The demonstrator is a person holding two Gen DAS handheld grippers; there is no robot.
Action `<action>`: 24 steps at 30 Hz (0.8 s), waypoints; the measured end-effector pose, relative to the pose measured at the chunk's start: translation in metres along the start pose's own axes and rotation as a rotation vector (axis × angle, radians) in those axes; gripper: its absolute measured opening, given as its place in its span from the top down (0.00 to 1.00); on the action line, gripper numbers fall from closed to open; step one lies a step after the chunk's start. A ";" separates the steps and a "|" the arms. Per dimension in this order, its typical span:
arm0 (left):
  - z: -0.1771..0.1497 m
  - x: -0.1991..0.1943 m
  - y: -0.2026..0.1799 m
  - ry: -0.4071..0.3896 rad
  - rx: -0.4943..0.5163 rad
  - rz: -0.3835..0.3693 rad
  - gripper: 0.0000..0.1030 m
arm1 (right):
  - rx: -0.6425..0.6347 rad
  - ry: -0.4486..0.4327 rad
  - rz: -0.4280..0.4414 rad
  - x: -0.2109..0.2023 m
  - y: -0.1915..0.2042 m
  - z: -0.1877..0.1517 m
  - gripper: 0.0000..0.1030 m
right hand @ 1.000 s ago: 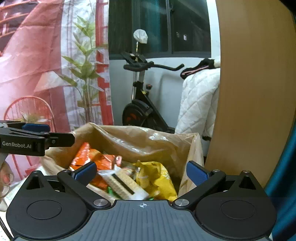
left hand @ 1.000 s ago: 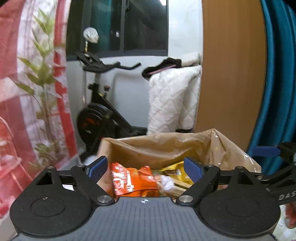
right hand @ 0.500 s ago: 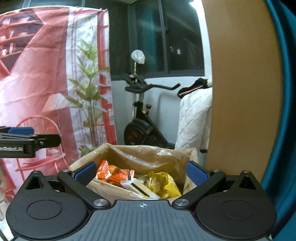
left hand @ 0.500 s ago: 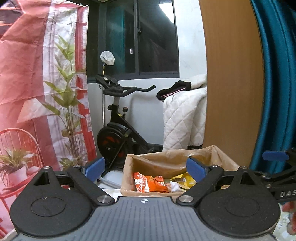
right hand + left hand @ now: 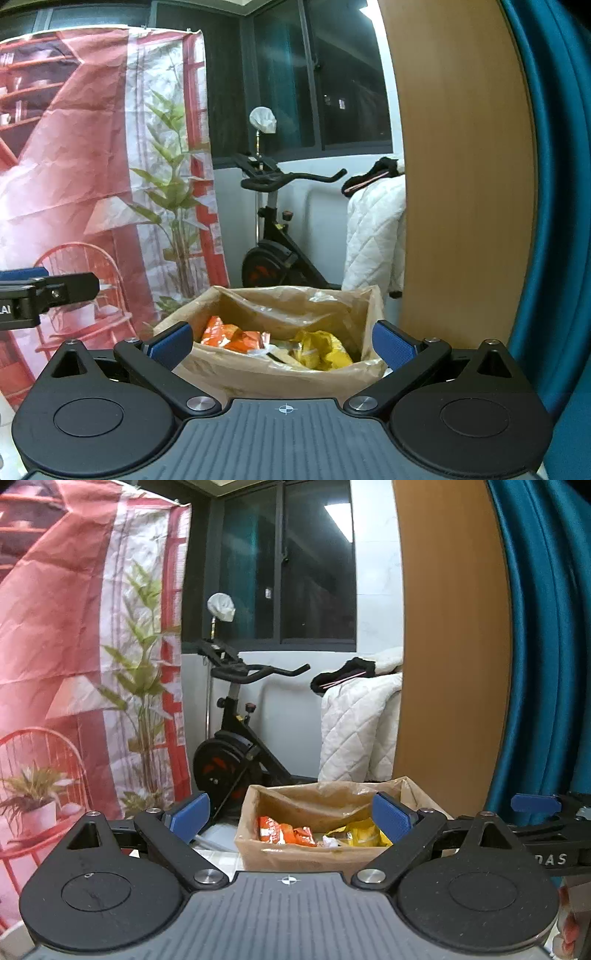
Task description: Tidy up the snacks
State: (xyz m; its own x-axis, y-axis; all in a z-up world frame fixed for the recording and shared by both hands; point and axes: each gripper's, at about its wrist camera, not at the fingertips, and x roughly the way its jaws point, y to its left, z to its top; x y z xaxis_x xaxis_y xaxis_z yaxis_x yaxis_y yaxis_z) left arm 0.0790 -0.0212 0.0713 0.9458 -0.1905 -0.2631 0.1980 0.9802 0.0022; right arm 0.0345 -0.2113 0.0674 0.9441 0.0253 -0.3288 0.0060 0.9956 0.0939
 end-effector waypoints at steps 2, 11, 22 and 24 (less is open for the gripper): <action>0.000 -0.002 0.002 0.000 -0.016 0.013 0.07 | -0.001 -0.005 0.003 -0.005 0.001 0.000 0.01; -0.003 -0.008 -0.002 0.004 -0.012 0.039 0.07 | -0.015 -0.014 -0.004 -0.010 0.006 0.001 0.01; -0.005 -0.016 -0.007 -0.006 -0.009 0.048 0.07 | -0.028 -0.026 -0.028 -0.015 0.007 0.004 0.01; -0.005 -0.017 -0.007 -0.005 -0.015 0.046 0.07 | -0.031 -0.025 -0.031 -0.015 0.009 0.003 0.01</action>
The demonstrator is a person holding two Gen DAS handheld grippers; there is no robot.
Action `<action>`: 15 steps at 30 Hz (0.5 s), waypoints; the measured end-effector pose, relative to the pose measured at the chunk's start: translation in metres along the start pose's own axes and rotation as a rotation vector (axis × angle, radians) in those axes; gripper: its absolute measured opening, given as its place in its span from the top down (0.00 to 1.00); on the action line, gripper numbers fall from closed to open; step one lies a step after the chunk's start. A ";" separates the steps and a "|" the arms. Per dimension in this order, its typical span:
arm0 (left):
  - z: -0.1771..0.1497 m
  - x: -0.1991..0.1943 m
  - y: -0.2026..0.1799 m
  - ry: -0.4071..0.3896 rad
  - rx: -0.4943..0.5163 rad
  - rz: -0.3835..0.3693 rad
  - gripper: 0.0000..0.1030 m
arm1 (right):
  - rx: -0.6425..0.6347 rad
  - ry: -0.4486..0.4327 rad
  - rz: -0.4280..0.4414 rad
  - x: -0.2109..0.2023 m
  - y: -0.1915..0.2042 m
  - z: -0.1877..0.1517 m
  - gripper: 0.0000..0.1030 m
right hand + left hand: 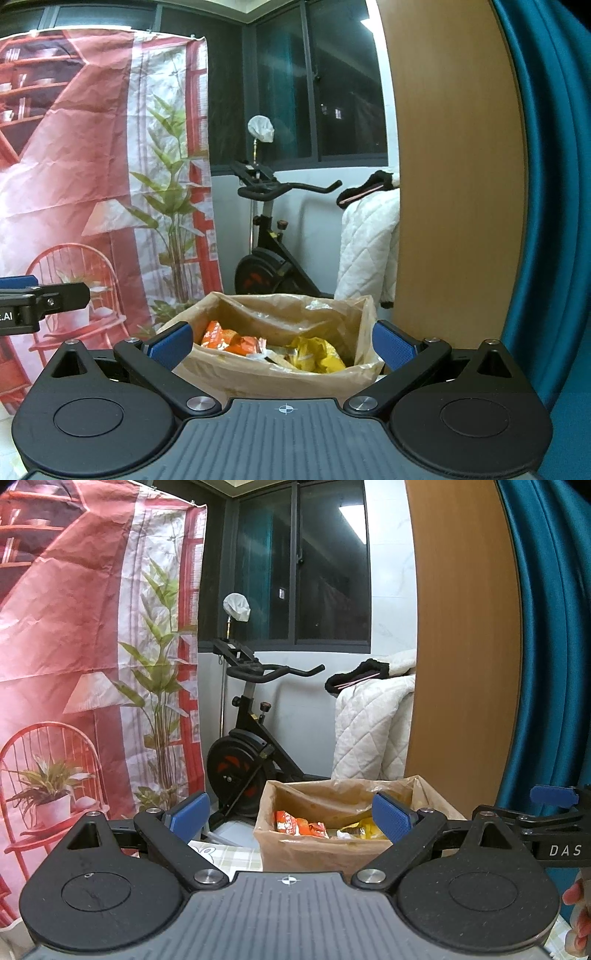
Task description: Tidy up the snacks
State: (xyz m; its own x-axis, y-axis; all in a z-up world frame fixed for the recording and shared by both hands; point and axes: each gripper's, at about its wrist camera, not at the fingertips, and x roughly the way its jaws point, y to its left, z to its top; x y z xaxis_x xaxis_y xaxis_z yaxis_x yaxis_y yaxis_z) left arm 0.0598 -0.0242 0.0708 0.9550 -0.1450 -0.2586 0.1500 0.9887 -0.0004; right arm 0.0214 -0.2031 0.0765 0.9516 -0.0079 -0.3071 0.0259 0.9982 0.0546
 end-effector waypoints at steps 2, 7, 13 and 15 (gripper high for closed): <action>0.001 0.000 0.001 0.001 -0.004 -0.005 0.07 | 0.000 0.000 0.002 0.000 0.001 0.000 0.01; 0.000 0.000 -0.001 0.009 -0.006 -0.009 0.07 | -0.006 0.005 0.008 0.000 0.001 -0.001 0.01; -0.002 -0.003 -0.002 0.001 -0.002 -0.018 0.07 | -0.014 0.015 0.014 0.001 0.002 -0.003 0.01; -0.003 -0.002 -0.003 0.001 0.001 -0.019 0.07 | -0.016 0.018 0.014 0.003 0.001 -0.003 0.01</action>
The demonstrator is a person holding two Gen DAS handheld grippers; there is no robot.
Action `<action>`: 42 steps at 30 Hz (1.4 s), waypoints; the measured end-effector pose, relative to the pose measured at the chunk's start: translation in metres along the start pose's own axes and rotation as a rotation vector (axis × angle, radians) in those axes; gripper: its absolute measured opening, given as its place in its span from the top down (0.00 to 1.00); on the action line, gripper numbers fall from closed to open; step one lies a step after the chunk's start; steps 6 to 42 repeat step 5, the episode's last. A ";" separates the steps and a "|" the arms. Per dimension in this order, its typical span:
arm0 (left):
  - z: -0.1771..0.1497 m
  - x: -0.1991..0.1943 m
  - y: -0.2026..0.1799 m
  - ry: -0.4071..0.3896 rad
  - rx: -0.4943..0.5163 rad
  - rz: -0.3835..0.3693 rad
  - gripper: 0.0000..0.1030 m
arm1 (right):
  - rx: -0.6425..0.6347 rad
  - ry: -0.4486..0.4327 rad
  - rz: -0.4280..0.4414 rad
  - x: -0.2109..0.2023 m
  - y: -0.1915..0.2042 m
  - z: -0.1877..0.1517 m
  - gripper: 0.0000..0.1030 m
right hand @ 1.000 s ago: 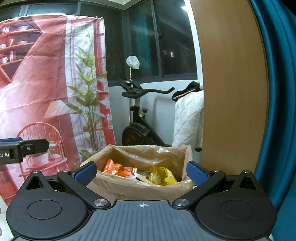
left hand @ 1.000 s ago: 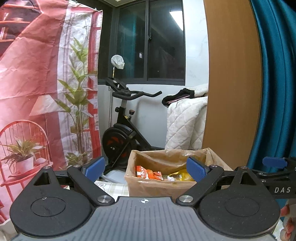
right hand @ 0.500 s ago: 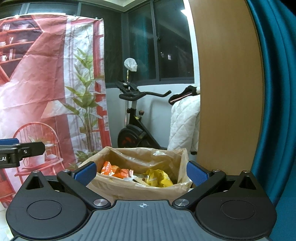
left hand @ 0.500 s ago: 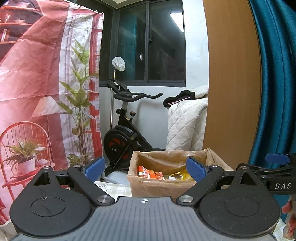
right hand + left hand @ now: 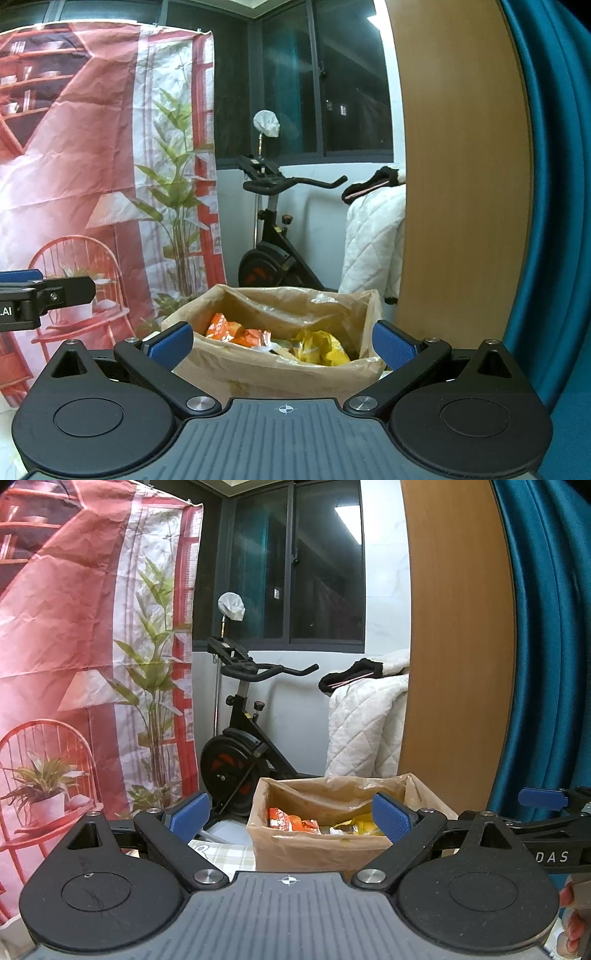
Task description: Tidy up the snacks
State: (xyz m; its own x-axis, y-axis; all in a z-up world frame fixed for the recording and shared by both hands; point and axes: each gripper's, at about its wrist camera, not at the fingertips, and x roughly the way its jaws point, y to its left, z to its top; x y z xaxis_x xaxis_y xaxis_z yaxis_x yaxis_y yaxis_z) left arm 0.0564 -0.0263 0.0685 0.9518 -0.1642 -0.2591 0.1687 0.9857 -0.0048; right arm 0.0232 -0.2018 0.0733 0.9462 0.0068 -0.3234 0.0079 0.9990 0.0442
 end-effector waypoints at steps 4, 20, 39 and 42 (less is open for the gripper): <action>-0.002 0.001 0.002 0.002 -0.005 -0.006 0.07 | 0.000 0.006 0.001 0.002 -0.002 -0.001 0.01; -0.002 0.002 0.004 0.006 -0.009 -0.005 0.07 | 0.001 0.008 0.000 0.003 -0.002 -0.001 0.01; -0.002 0.002 0.004 0.006 -0.009 -0.005 0.07 | 0.001 0.008 0.000 0.003 -0.002 -0.001 0.01; -0.002 0.002 0.004 0.006 -0.009 -0.005 0.07 | 0.001 0.008 0.000 0.003 -0.002 -0.001 0.01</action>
